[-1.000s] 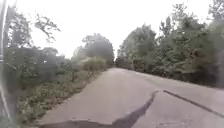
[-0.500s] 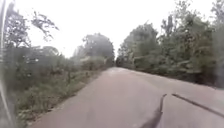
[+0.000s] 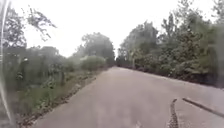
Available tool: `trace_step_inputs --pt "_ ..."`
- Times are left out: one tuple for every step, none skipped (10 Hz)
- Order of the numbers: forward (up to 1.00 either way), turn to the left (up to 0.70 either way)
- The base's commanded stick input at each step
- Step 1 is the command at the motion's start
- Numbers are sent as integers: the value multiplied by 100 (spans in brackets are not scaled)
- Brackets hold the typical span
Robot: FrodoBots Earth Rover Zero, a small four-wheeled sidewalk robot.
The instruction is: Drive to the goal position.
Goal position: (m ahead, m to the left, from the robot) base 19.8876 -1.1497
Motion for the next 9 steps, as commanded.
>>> trace_step_inputs --pt "70 0" --pt "70 0" --pt "70 0" --pt "70 0" --pt "70 0" --pt "70 0" --pt "70 0" --pt "70 -16" --pt "70 -20"
